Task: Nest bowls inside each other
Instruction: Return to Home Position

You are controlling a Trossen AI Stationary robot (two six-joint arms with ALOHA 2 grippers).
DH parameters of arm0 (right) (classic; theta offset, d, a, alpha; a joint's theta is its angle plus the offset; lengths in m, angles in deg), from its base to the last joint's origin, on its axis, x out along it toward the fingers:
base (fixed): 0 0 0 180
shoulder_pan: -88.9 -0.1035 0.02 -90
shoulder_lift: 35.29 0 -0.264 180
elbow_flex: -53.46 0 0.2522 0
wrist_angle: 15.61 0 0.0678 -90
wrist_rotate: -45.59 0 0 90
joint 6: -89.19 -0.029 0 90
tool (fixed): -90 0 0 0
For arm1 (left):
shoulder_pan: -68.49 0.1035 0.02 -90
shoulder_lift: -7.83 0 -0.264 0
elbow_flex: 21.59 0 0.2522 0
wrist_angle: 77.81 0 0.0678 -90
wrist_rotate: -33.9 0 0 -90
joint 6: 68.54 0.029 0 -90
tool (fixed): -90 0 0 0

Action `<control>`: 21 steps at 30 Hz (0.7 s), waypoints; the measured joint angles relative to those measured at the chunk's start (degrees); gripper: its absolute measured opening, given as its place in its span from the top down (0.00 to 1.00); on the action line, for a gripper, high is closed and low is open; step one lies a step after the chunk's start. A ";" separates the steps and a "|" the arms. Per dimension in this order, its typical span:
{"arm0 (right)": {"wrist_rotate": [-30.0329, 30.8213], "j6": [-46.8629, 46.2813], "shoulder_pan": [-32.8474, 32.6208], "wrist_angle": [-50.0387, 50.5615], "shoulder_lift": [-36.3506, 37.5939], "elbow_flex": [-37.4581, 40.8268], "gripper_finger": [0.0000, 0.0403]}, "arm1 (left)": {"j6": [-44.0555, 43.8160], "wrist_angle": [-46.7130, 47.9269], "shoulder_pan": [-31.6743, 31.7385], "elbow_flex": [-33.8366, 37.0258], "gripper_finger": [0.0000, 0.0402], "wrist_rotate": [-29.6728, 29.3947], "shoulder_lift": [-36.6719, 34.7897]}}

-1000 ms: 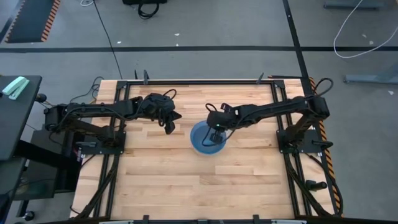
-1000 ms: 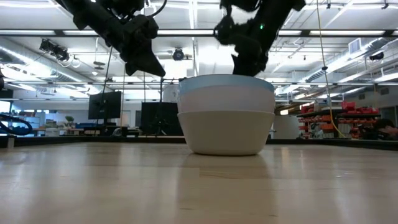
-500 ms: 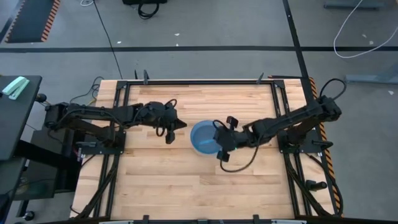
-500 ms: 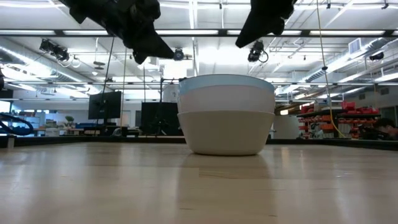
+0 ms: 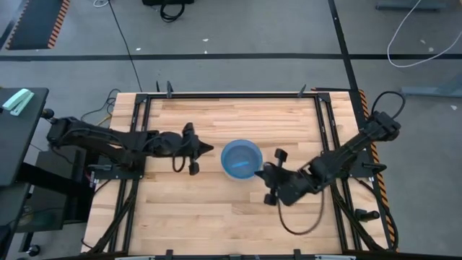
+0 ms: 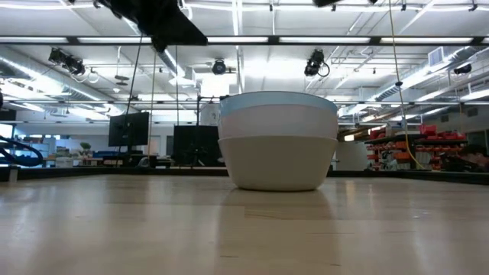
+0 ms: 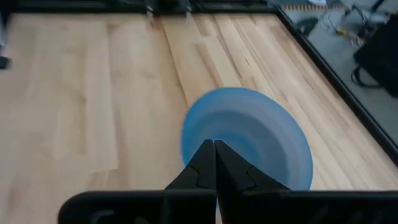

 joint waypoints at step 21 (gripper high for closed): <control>6.25 5.48 -22.44 -30.14 19.26 20.88 1.00 | -3.62 -4.39 -6.00 15.03 0.96 -10.49 -27.17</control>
